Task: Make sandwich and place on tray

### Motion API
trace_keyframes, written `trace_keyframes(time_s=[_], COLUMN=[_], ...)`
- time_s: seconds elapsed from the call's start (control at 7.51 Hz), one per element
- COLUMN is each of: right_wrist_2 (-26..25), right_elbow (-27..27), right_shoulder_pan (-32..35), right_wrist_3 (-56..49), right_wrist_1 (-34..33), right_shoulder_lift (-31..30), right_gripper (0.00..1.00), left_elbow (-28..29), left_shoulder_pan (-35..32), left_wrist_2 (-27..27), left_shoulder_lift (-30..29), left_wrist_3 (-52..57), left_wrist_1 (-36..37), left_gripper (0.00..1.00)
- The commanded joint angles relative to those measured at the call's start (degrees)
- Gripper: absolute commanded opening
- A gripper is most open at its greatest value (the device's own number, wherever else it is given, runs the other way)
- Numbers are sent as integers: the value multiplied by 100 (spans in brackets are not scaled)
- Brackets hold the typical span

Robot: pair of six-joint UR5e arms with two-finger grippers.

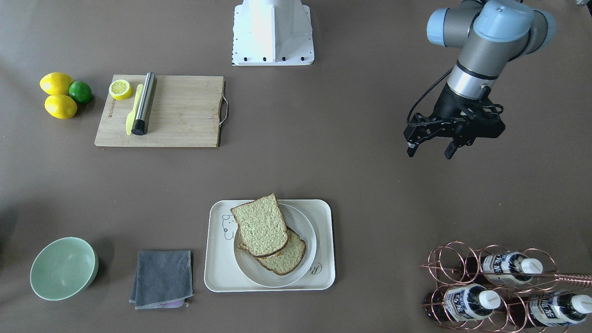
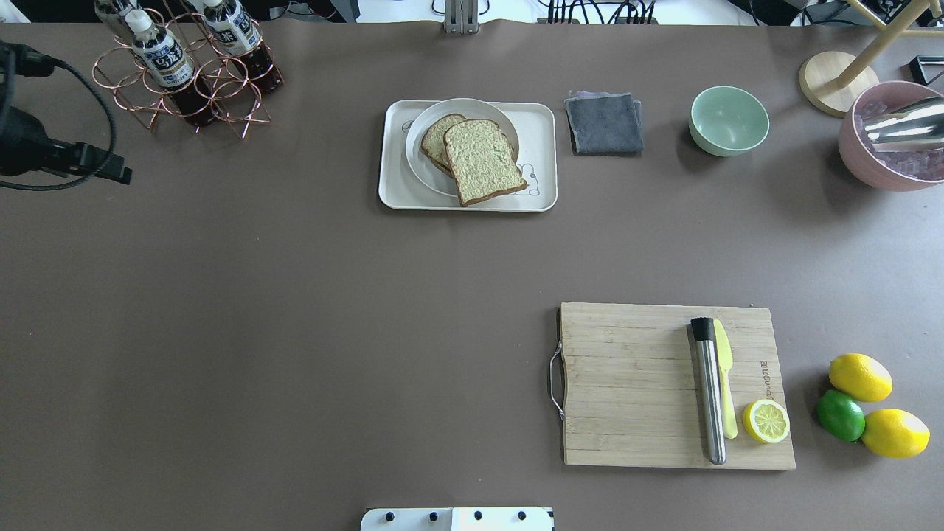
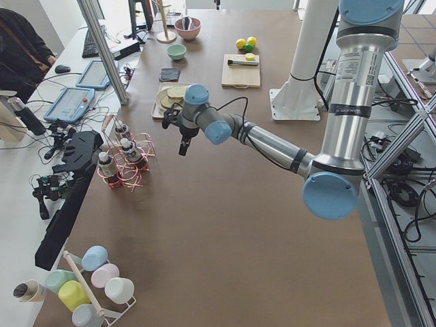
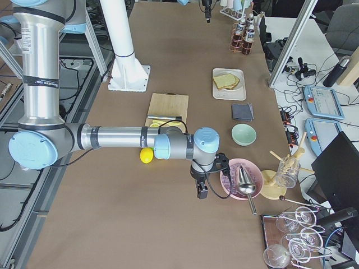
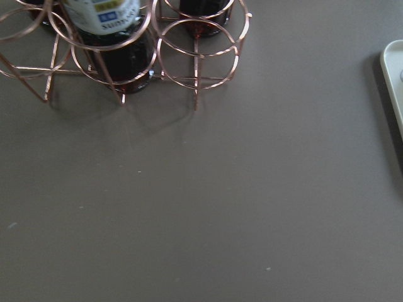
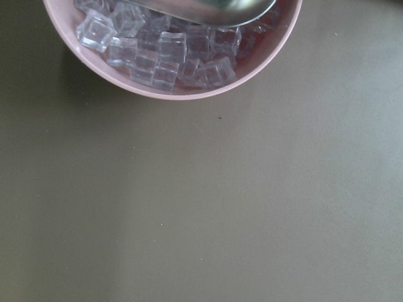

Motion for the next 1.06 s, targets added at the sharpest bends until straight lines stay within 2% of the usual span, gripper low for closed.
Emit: trace_keyframes(time_s=[0.0, 0.27, 0.4, 0.67, 0.93], right_wrist_2=[632, 721, 721, 722, 756], right_elbow=[-372, -364, -381, -321, -259], right_shoulder_pan=[267, 320, 329, 329, 373], right_wrist_3=[-381, -136, -117, 423, 516], right_wrist_1=[-44, 26, 27, 44, 27], right_shoulder_lift=[-43, -26, -61, 17, 115], right_gripper=[99, 99, 99, 99, 99], left_elbow=[652, 1051, 1043, 1017, 1007], left_shoulder_pan=[-1151, -1731, -1952, -2373, -2692], left_wrist_2=[-415, -1054, -1171, -1172, -1242], left_shoulder_lift=[352, 335, 413, 423, 370], left_wrist_3=[1815, 1933, 2482, 3538, 4348], left_wrist_1=[34, 234, 375, 1407, 2053], left_gripper=[98, 98, 98, 98, 98])
